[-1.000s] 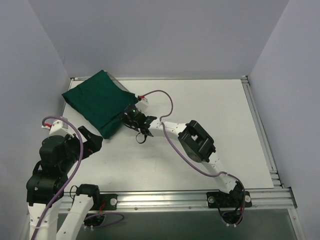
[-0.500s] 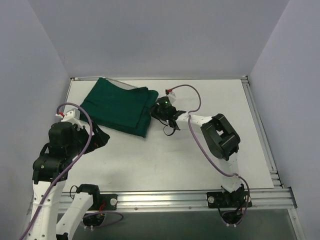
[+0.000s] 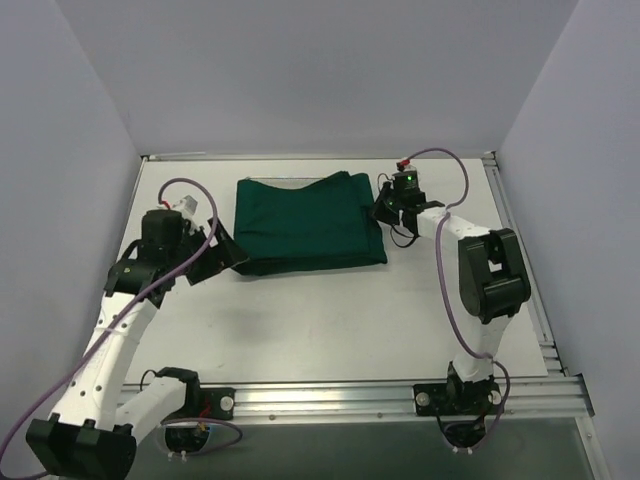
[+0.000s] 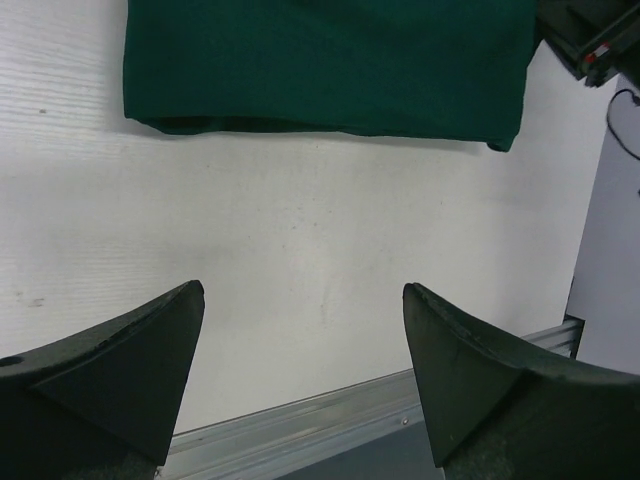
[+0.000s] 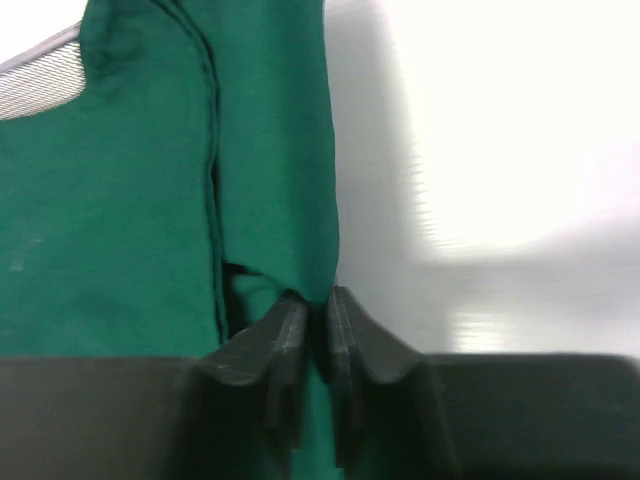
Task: Open and lay out the surgical kit
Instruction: Move the surgical kit at the center of the board, then open the surgical kit at the center of the board.
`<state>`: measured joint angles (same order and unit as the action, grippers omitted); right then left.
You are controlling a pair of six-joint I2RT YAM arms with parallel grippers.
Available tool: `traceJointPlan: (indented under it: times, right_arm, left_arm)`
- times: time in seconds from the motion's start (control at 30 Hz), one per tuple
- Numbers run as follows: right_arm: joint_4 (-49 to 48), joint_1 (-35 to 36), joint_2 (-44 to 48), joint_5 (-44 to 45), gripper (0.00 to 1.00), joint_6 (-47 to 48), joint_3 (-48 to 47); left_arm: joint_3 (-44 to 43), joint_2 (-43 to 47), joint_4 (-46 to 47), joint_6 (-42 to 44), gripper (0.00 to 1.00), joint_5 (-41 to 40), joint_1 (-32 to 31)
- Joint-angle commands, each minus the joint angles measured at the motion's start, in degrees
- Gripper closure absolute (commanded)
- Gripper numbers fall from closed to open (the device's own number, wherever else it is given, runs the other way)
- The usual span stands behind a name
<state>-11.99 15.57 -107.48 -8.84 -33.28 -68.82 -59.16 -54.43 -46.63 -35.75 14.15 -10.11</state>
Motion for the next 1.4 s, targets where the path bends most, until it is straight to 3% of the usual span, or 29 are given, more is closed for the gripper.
traceJointPlan:
  times: [0.0,0.03,0.13,0.27,0.4,0.47,0.7,0.83,0.87,1.03,1.23,1.37]
  right_arm:
    - [6.8,-3.44,0.52,-1.97,0.84,8.04,-2.29]
    - [7.5,-4.75,0.52,-2.14,0.61,8.49,-2.46]
    - [9.87,-5.64,1.83,-2.59,0.38,10.42,-2.38]
    - [20.31,-5.64,4.38,-0.3,0.31,12.09,-3.61]
    - [17.36,-5.03,16.47,-0.9,0.22,7.71,5.59]
    - [18.22,-4.06,20.01,-3.36,0.18,5.77,7.55]
    - [20.78,-3.71,25.83,-14.44,0.18,2.87,9.66]
    - [19.55,-3.62,25.75,-17.17,0.25,2.78,11.07]
    - [18.07,-3.62,25.4,-18.31,0.3,2.69,11.86]
    - [13.49,-3.36,23.02,-22.44,0.4,-0.46,13.09]
    - [12.34,-1.69,18.1,-20.07,0.51,-4.69,13.53]
    - [11.02,-0.02,17.74,-18.5,0.53,-5.22,13.71]
  left_arm:
    - [-2.62,-6.36,8.39,-1.61,0.11,-1.92,-4.73]
    - [-3.5,-7.95,9.7,-1.35,0.11,-2.81,-5.96]
    - [-8.86,-14.7,10.16,0.41,0.1,-7.55,-10.71]
    - [-16.59,-21.49,5.34,1.3,0.1,-10.02,-12.83]
    - [-16.79,-19.5,2.16,-0.37,0.01,-8.1,-14.76]
    - [-16.69,-18.87,-1.6,-1.42,0.05,-8.09,-14.94]
    - [-19.42,-19.57,-8.21,1.55,0.03,-11.86,-19.59]
    - [-21.61,-21.58,-8.29,3.75,0.0,-16.08,-23.81]
    - [-22.31,-22.03,-8.65,3.75,0.06,-16.35,-24.34]
    - [-26.7,-24.66,-10.32,4.89,0.08,-17.4,-25.4]
    - [-27.94,-27.3,-9.71,5.78,0.1,-16.36,-25.49]
    - [-28.12,-27.39,-9.97,6.21,0.11,-16.09,-25.49]
